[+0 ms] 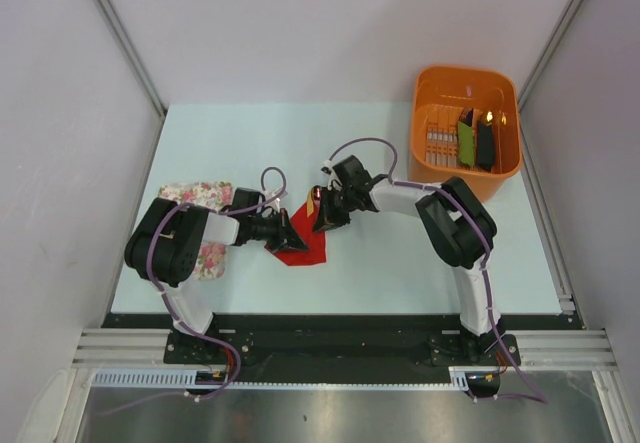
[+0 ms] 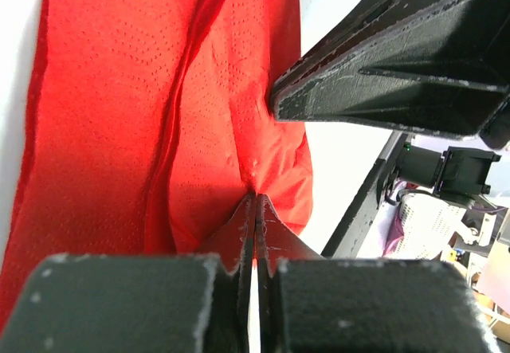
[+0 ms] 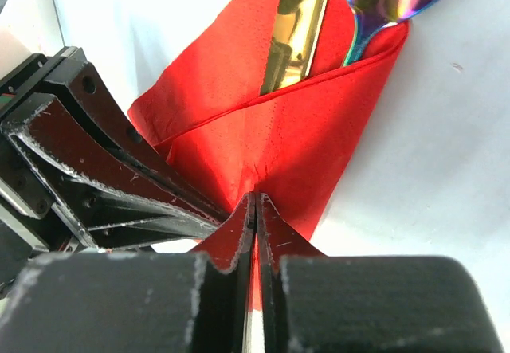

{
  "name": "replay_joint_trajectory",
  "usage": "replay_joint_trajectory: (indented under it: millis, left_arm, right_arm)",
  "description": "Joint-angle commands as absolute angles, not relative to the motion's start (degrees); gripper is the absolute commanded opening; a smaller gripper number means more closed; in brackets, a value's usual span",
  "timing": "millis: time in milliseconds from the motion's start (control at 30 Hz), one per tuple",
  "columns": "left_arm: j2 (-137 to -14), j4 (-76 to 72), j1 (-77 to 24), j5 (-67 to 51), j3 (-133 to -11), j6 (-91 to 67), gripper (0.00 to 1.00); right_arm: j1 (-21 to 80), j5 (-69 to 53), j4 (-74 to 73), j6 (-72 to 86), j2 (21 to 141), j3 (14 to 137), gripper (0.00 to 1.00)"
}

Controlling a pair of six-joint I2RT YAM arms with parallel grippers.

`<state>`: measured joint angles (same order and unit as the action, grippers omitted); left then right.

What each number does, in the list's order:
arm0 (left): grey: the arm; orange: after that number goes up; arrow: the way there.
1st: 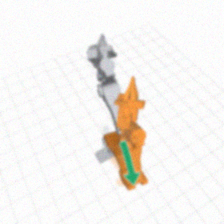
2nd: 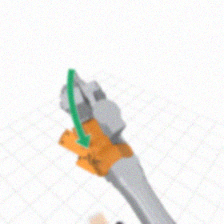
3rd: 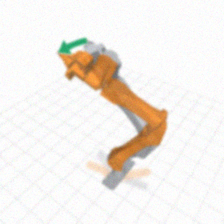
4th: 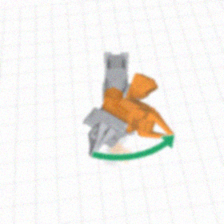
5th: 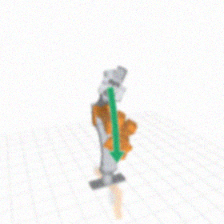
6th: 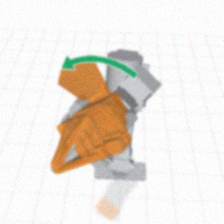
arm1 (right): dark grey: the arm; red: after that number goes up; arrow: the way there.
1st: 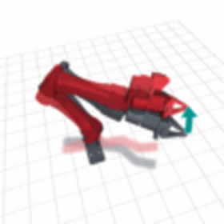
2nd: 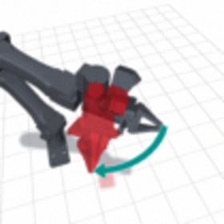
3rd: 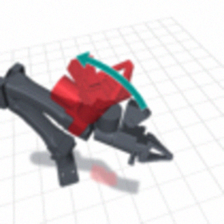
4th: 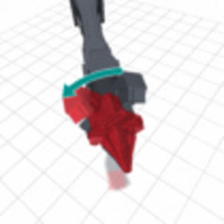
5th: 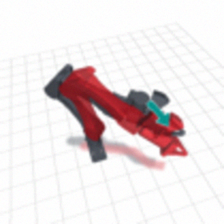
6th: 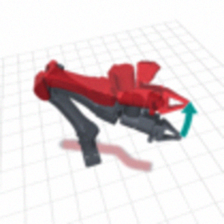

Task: Place the utensils on the paper napkin and roll it up

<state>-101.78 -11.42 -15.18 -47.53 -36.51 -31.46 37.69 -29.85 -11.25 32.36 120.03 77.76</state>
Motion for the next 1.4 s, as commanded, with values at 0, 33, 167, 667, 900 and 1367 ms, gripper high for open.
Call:
replay_joint_trajectory:
  millis: [0,33,167,667,900,1367]
  left_arm:
    - [-102.83,-8.35,-14.59,-36.65,-36.47,-26.37,0.0]
    - [-102.92,-8.44,-14.59,-36.82,-36.47,-26.37,0.0]
    - [-102.83,-8.44,-14.59,-36.83,-36.39,-26.37,0.0]
    - [-101.6,-9.05,-14.5,-37.09,-35.77,-26.72,0.0]
    - [-98.71,-11.15,-14.5,-39.11,-35.16,-27.42,0.18]
    - [-100.36,-14.95,-17.23,-39.82,-34.45,-30.76,0.22]
  right_arm:
    - [39.46,-25.93,-12.13,30.68,119.35,80.51,0.03]
    - [39.72,-25.75,-12.22,30.41,119.53,80.68,0.04]
    - [39.99,-26.54,-11.87,30.85,120.23,81.82,0.04]
    - [41.57,-21.8,-15.9,28.57,123.31,84.64,0.01]
    - [42.8,-20.39,-17.14,26.37,127.79,85.34,0.0]
    - [41.49,-22.23,-17.4,26.98,128.67,84.02,0.0]
